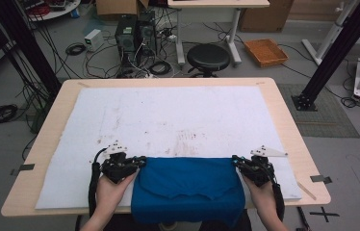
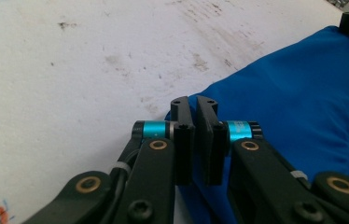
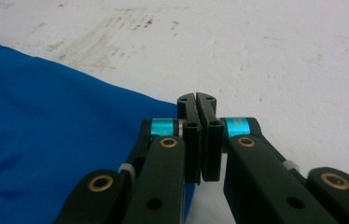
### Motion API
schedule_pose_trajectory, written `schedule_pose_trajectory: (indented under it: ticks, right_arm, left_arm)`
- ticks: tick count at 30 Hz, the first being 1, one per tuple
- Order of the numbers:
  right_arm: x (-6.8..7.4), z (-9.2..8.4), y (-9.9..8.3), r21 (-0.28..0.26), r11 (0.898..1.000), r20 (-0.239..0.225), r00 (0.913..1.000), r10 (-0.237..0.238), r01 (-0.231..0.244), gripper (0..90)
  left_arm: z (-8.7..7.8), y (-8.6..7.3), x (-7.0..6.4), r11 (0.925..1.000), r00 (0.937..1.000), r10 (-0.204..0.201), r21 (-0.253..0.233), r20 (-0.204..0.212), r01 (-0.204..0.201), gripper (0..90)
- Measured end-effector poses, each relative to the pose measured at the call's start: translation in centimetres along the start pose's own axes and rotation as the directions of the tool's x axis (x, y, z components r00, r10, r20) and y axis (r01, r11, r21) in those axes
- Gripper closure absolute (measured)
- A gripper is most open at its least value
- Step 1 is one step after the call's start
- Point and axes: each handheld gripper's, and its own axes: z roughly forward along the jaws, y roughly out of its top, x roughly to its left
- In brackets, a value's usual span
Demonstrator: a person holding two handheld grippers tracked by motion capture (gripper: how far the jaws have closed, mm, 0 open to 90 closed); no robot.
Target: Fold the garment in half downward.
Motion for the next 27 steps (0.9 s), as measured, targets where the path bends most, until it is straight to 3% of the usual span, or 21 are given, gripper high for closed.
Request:
schedule_pose_trajectory:
  ticks: [3, 6, 8, 12, 15, 19, 25, 27]
  right_arm:
    - [-0.3, 0.0, -0.2, 0.007, 1.0, 0.005, 1.0, 0.007, -0.007, 89.3]
    - [-0.3, -0.2, -0.1, -0.011, 1.0, 0.008, 0.9999, 0.011, -0.011, 84.8]
    - [-0.4, -0.5, 0.1, -0.028, 0.999, 0.007, 0.9998, 0.016, -0.016, 83.1]
    - [-0.9, -0.9, 0.1, -0.04, 0.998, 0.009, 0.9992, 0.039, -0.038, 83.0]
    - [-1.1, -0.8, -0.1, -0.037, 0.999, 0.009, 0.9993, 0.035, -0.035, 82.4]
    - [-0.9, -0.8, 0.0, -0.046, 0.999, 0.004, 0.9997, 0.024, -0.024, 81.4]
    - [-0.7, -0.7, 0.0, -0.044, 0.999, 0.006, 0.9999, 0.013, -0.013, 81.3]
    - [-0.7, -0.7, 0.0, -0.043, 0.999, 0.008, 0.9999, 0.009, -0.008, 81.3]
  left_arm:
    - [-0.2, -0.3, 0.2, 0.9999, 0.9999, -0.013, -0.011, 0.001, 0.013, 86.2]
    - [-0.9, -0.5, 0.7, 0.9972, 0.9981, -0.061, -0.045, -0.014, 0.06, 69.8]
    - [-1.5, -0.5, 1.3, 0.9931, 0.9954, -0.095, -0.07, -0.013, 0.094, 63.7]
    - [-2.0, -0.9, 2.2, 0.9943, 0.9942, -0.106, -0.017, -0.018, 0.105, 62.4]
    - [-1.6, -1.4, 2.1, 0.996, 0.9968, -0.079, 0.04, -0.005, 0.079, 64.4]
    - [-0.8, -1.0, 1.7, 0.9981, 0.999, -0.033, 0.053, 0.031, 0.031, 63.5]
    - [0.4, -0.2, 0.6, 0.9943, 0.9988, 0.048, 0.095, -0.003, -0.048, 63.9]
    - [0.6, -0.2, 0.3, 0.9921, 0.9965, 0.082, 0.097, -0.019, -0.08, 69.7]
